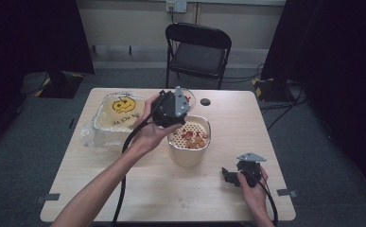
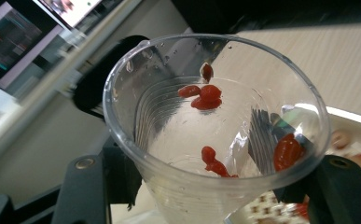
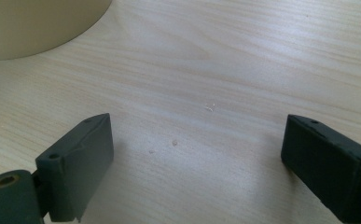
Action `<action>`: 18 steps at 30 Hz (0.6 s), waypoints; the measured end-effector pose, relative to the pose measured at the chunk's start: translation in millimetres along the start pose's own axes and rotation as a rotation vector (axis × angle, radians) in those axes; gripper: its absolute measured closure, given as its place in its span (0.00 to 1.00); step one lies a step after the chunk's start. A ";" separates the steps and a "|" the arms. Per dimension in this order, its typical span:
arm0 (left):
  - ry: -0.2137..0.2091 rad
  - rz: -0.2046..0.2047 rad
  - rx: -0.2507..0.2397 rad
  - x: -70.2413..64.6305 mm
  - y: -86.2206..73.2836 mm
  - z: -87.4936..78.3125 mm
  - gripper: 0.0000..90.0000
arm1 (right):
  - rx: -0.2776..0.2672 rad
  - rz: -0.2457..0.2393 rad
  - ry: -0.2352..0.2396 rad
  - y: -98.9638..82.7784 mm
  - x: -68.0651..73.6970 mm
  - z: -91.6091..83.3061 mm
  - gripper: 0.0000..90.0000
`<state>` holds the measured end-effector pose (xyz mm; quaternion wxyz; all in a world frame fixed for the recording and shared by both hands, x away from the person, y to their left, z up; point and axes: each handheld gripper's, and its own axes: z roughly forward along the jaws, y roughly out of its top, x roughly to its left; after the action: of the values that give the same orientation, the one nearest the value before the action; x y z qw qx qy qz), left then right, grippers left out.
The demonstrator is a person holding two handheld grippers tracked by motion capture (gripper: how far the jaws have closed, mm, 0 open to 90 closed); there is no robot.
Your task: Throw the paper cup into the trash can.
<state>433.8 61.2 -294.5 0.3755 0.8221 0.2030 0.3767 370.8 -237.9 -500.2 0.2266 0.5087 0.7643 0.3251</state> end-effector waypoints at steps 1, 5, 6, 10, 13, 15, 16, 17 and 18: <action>-0.033 -0.052 -0.015 4.7 -2.0 -0.7 0.43 | 0.000 0.000 0.000 0.0 0.0 0.0 0.10; -0.149 -0.242 -0.090 20.9 -8.9 -4.3 0.43 | 0.000 0.000 0.000 0.0 0.0 0.0 0.10; -0.176 -0.277 -0.112 23.5 -9.4 -5.7 0.43 | 0.000 0.000 0.000 0.0 0.0 0.0 0.10; -0.206 -0.366 -0.168 34.2 -11.7 -13.4 0.43 | 0.000 0.000 0.000 0.0 0.0 0.0 0.10; -0.220 -0.429 -0.170 44.0 -17.3 -15.0 0.43 | 0.000 0.000 0.000 0.0 0.0 0.0 0.10; -0.215 -0.475 -0.166 52.4 -23.3 -15.2 0.43 | 0.000 0.000 0.000 0.0 0.0 0.0 0.10; -0.215 -0.475 -0.166 52.4 -23.3 -15.2 0.43 | 0.000 0.000 0.000 0.0 0.0 0.0 0.10; -0.210 -0.483 -0.159 57.5 -26.7 -16.2 0.43 | 0.000 0.000 0.000 0.0 0.0 0.0 0.09; -0.210 -0.483 -0.159 57.5 -26.7 -16.2 0.43 | 0.000 0.000 0.000 0.0 0.0 0.0 0.09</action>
<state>456.3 121.1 -281.1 0.5369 0.7523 0.3229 0.2038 370.8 -237.9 -500.2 0.2265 0.5088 0.7643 0.3251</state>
